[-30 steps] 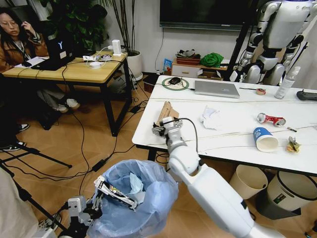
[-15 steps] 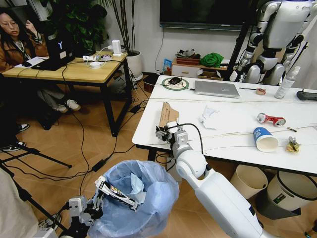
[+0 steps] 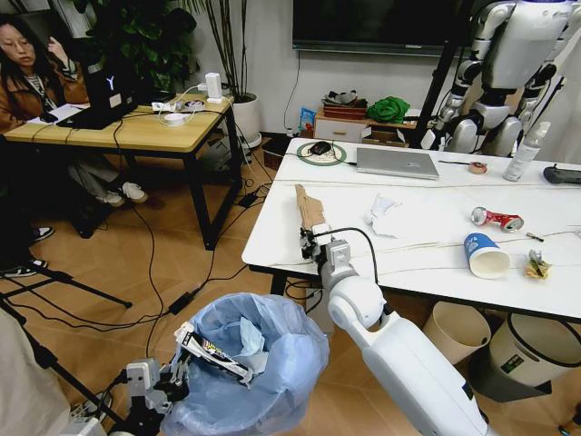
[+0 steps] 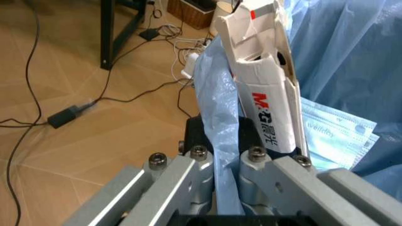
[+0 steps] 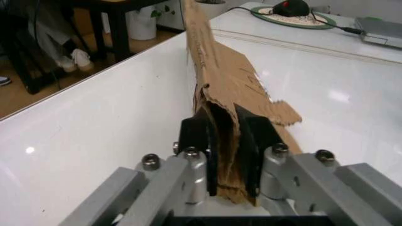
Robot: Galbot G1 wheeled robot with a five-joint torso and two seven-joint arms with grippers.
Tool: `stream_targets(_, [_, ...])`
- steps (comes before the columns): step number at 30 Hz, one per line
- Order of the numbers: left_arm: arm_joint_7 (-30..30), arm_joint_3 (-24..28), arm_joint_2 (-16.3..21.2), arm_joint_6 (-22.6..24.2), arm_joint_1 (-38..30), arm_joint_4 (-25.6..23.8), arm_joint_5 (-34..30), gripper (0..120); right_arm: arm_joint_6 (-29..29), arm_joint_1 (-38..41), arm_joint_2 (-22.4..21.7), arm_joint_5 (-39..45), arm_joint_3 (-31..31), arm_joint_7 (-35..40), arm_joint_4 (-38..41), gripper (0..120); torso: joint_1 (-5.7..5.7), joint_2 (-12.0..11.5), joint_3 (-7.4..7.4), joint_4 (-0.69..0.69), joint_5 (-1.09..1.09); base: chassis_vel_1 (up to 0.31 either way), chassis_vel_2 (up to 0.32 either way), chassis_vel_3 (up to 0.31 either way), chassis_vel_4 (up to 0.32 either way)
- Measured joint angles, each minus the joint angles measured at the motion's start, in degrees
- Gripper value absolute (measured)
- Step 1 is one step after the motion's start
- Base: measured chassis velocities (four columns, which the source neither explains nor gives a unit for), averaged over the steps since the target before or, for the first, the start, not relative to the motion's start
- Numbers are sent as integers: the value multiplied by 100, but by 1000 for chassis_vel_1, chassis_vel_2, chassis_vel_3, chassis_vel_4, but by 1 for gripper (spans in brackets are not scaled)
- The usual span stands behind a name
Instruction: Pick up the trash bin and place the trash from the table into it.
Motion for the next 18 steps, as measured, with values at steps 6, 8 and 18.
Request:
stream_targets(6, [0,1,13,0,-2,3,-7,0,96,-24,-50,138,91,-61,81,0,0,0,0,0,0,0,0,0,0])
stream_targets(8, [0,1,15,0,-2,3,-12,0,142,-41,-74,228,126,-89,130,0,0,0,0,1,0,0,0,0,0])
stream_targets(18, [-37,-10,74,-1,-7,-41,-132,0,1021,-1051,-1361,2350,435,-886,2362,0,0,0,0,-1,1,0,0,0,0])
